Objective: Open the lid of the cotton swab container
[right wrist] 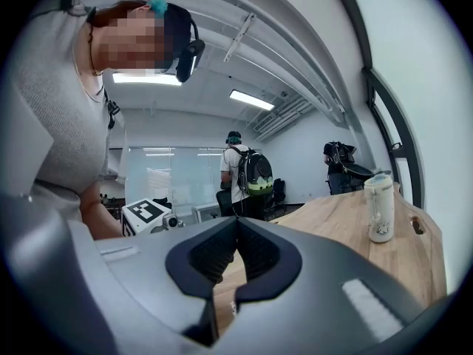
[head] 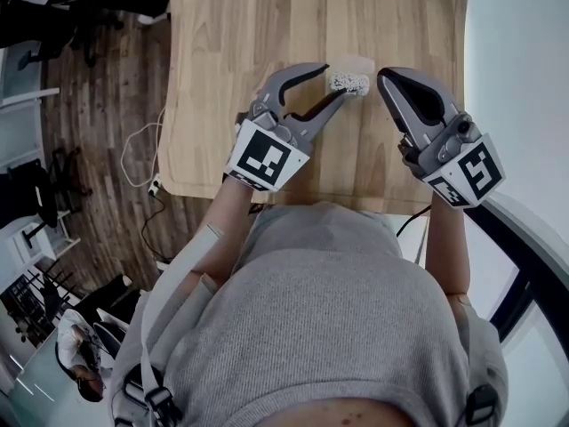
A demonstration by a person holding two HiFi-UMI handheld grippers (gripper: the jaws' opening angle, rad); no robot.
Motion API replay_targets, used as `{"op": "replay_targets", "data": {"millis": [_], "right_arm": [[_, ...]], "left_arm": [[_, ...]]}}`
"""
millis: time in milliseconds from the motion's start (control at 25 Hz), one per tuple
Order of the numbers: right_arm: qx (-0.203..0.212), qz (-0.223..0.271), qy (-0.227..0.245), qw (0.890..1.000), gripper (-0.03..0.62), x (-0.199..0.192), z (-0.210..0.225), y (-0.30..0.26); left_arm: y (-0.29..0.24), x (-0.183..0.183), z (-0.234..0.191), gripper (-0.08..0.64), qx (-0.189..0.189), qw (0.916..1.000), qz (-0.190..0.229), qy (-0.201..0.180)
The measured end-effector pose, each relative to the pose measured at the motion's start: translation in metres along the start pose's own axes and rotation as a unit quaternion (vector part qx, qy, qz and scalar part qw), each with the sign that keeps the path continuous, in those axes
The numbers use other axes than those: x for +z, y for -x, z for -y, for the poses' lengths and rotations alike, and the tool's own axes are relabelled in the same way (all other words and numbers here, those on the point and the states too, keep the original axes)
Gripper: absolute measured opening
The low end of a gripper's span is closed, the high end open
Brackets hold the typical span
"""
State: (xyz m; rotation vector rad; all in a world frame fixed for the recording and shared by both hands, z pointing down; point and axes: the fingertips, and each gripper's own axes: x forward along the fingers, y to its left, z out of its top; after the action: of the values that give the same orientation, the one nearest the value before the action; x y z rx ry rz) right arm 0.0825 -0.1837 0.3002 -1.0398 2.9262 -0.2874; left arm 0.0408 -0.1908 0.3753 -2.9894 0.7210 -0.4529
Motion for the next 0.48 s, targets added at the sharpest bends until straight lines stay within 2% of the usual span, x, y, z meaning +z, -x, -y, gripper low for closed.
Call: {"op": "replay_targets", "data": {"millis": [80, 240, 480], "right_arm": [[-0.006, 0.002, -0.001, 1.000, 0.002, 0.001, 0.001, 0.001], [-0.016, 0.003, -0.003, 1.000, 0.002, 0.001, 0.000, 0.001], [-0.018, -0.006, 0.016, 1.000, 0.002, -0.003, -0.015, 0.000]], "left_arm": [[0.003, 0.002, -0.001, 0.161, 0.007, 1.0000, 0.002, 0.003], [0.009, 0.007, -0.006, 0.078, 0.030, 0.9995, 0.011, 0.008], [0.019, 0.022, -0.006, -0.001, 0.041, 0.9990, 0.012, -0.013]]}}
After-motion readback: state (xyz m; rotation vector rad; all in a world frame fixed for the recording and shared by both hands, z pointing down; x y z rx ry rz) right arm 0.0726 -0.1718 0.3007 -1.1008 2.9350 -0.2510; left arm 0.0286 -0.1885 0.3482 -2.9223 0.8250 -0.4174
